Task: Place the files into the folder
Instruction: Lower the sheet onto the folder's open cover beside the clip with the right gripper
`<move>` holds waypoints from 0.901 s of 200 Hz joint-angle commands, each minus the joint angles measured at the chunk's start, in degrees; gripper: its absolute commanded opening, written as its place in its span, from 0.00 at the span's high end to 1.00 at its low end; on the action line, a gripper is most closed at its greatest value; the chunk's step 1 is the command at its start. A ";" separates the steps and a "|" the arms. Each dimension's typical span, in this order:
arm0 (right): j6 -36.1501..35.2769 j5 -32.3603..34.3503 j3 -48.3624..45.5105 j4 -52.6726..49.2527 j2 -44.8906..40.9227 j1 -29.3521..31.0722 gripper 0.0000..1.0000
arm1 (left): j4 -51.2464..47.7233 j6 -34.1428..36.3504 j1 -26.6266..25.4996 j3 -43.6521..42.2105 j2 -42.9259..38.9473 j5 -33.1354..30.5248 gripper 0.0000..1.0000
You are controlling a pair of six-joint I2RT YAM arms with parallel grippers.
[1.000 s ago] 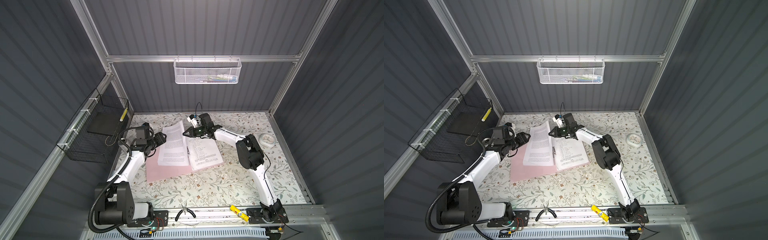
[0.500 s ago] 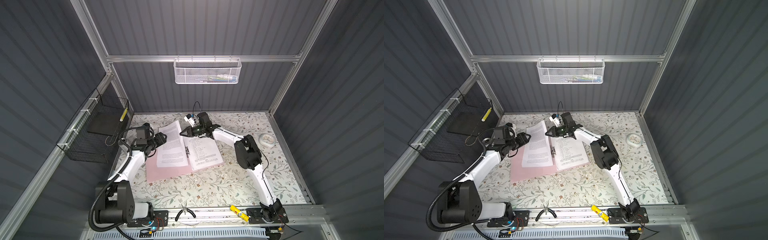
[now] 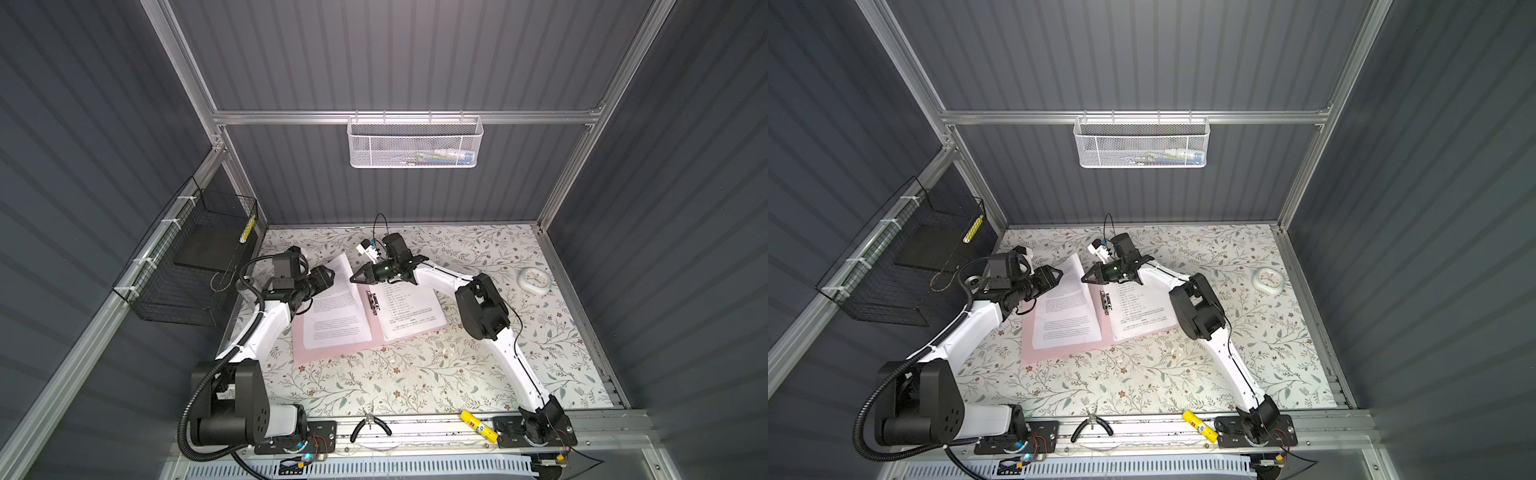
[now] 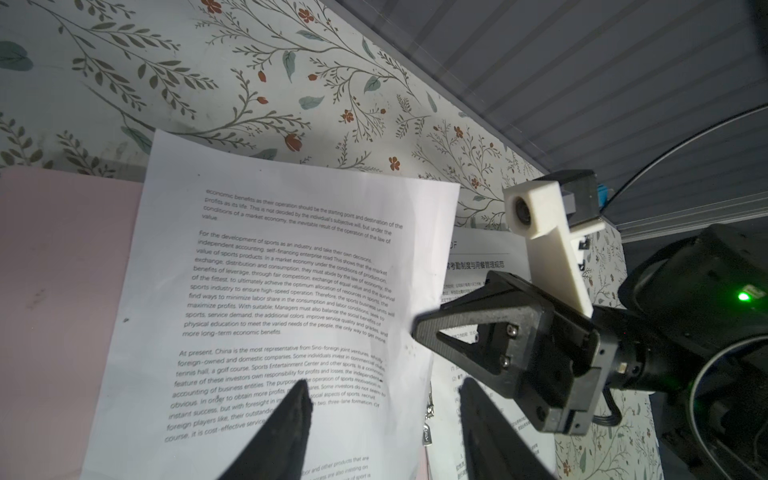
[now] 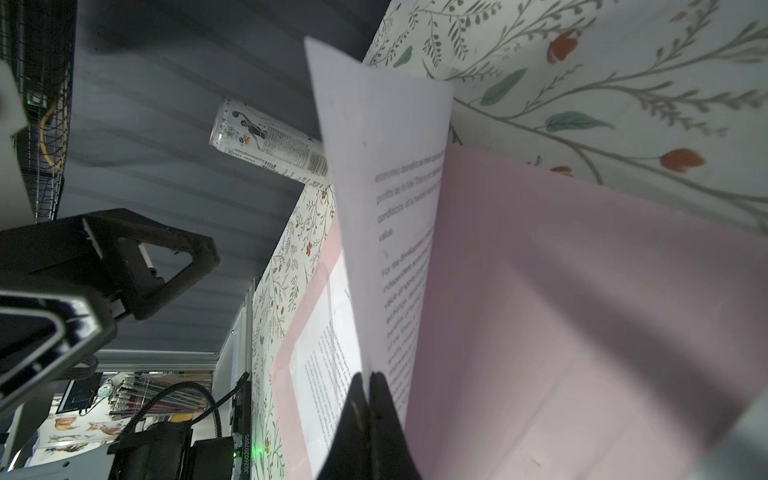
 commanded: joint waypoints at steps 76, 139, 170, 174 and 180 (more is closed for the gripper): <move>2.59 3.48 4.19 -2.55 2.21 2.29 1.00 | 0.27 1.15 0.28 -0.38 1.13 1.15 0.42; -0.07 10.61 8.57 -11.19 3.90 1.49 1.00 | 0.30 1.28 0.29 -0.19 1.13 0.86 0.42; -0.24 10.20 10.68 -12.89 5.16 1.49 1.00 | 0.44 1.10 0.28 -0.13 1.48 1.24 0.42; -0.16 10.07 10.92 -13.04 5.39 1.49 1.00 | 0.40 1.11 0.27 0.03 1.60 1.30 0.42; 0.04 9.97 11.13 -13.06 5.56 1.53 1.00 | 0.45 1.11 0.27 -0.04 1.66 1.32 0.42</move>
